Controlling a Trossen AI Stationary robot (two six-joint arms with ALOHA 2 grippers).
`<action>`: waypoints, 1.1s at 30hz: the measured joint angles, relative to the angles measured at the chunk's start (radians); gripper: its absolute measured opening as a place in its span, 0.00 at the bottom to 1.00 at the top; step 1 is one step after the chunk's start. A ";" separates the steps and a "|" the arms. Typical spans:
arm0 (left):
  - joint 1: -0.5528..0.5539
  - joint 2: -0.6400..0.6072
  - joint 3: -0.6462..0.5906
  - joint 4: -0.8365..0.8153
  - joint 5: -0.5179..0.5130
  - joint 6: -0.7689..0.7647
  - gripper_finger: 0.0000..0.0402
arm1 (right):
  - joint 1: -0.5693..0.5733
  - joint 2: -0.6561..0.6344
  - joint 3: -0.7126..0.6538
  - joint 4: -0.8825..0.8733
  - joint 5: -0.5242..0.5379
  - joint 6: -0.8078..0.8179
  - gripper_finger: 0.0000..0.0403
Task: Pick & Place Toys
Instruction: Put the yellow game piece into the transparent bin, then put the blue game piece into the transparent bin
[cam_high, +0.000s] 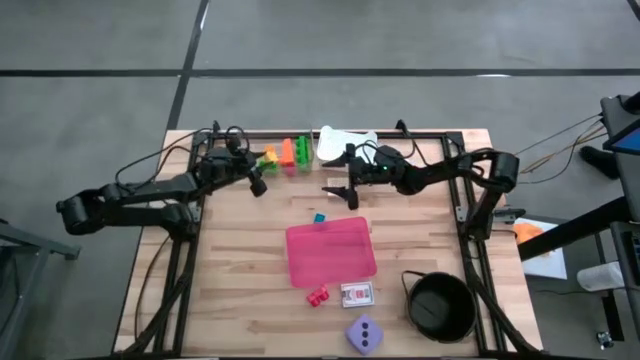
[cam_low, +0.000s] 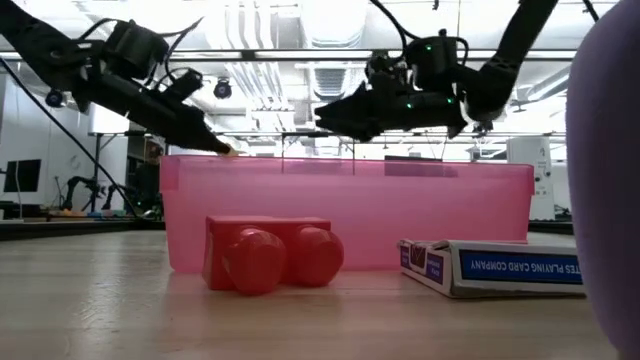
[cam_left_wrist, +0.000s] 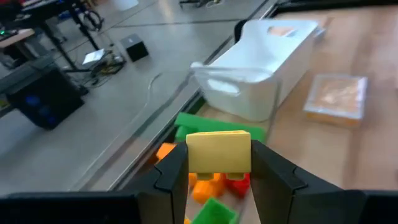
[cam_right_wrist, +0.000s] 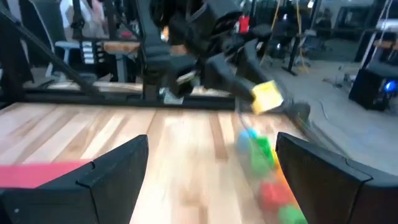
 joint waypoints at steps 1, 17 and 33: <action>0.011 0.023 0.004 0.012 0.000 0.012 0.32 | 0.000 -0.003 -0.015 -0.004 0.001 0.002 0.87; 0.096 0.314 0.118 0.025 -0.026 -0.032 0.62 | 0.002 -0.006 -0.035 0.008 0.026 0.001 0.87; 0.067 0.190 0.115 0.022 0.362 -0.062 0.94 | 0.002 -0.006 -0.034 0.004 0.026 -0.004 0.87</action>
